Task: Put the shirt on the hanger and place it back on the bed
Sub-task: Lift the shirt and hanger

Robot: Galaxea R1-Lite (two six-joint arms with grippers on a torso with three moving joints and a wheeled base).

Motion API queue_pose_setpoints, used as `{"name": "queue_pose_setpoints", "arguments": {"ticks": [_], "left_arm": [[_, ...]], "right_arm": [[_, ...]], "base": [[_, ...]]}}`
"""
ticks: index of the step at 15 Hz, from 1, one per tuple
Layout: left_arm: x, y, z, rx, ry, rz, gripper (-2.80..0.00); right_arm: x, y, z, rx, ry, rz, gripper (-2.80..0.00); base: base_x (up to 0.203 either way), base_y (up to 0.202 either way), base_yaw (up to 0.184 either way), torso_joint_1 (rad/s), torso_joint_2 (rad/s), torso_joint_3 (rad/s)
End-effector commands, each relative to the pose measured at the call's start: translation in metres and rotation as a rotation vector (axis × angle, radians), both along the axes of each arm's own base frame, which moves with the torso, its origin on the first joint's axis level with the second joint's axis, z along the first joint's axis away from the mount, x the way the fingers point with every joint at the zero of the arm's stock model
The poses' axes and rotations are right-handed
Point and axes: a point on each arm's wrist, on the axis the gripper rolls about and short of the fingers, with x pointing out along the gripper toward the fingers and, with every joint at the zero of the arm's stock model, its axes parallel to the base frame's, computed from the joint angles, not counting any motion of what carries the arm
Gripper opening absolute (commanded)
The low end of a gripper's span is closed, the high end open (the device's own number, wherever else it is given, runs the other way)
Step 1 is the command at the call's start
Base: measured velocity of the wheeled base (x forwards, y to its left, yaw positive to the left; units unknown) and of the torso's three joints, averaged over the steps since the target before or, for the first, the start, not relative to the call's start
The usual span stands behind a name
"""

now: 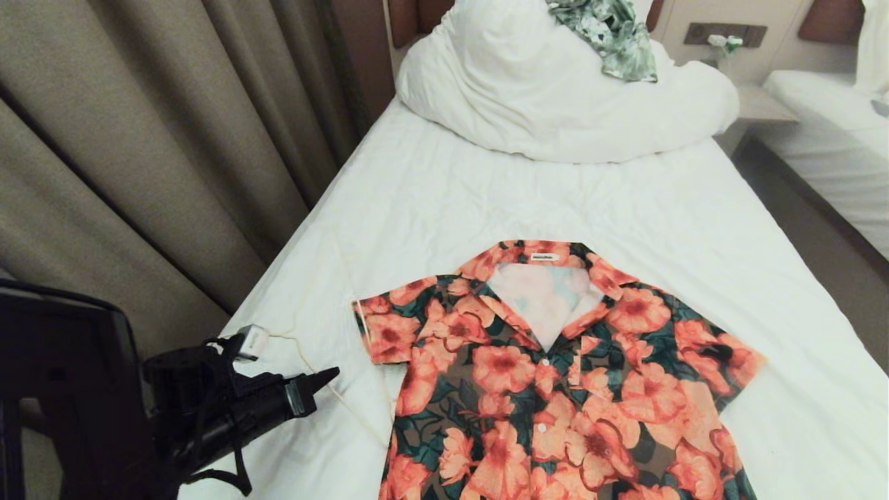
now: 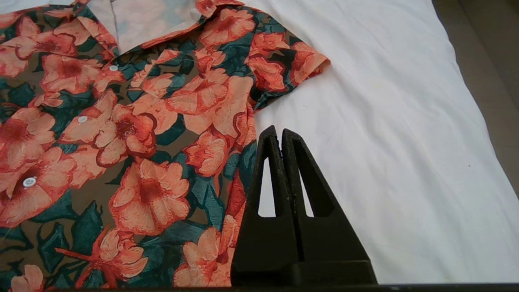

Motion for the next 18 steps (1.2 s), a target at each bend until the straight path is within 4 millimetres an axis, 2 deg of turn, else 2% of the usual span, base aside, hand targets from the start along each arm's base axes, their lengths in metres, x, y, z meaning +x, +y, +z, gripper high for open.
{"name": "queue_pose_setpoints", "arguments": {"ticks": [1, 6, 10, 13, 15, 18], "left_arm": [[-0.013, -0.003, 0.023, -0.007, -0.077, -0.018, -2.80], [-0.048, -0.010, 0.067, 0.006, -0.177, -0.063, -2.80], [-0.057, -0.015, 0.110, 0.016, -0.092, -0.099, -2.80], [-0.066, -0.024, 0.144, 0.013, -0.095, -0.147, -2.80], [-0.074, -0.031, 0.157, 0.016, -0.069, -0.187, -2.80], [-0.082, -0.043, 0.162, 0.022, -0.060, -0.256, -2.80]], "right_arm": [[0.000, 0.000, 0.000, 0.000, 0.001, 0.001, -2.80], [0.000, 0.000, 0.000, 0.000, 0.001, 0.001, -2.80], [0.000, 0.000, 0.000, 0.000, 0.000, 0.001, -2.80], [0.000, 0.000, -0.001, 0.000, 0.002, 0.001, -2.80], [0.000, 0.000, 0.000, 0.000, 0.001, 0.001, -2.80], [0.000, 0.000, 0.000, 0.000, 0.001, 0.002, -2.80]], "base": [[0.000, 0.000, 0.000, 0.000, 0.00, 0.000], [0.000, 0.000, 0.000, 0.000, 0.00, 0.000], [0.000, 0.000, 0.000, 0.000, 0.00, 0.000], [0.000, 0.000, 0.000, 0.000, 0.00, 0.000], [0.000, 0.000, 0.000, 0.000, 0.00, 0.000], [0.000, 0.000, 0.000, 0.000, 0.00, 0.000]]}}
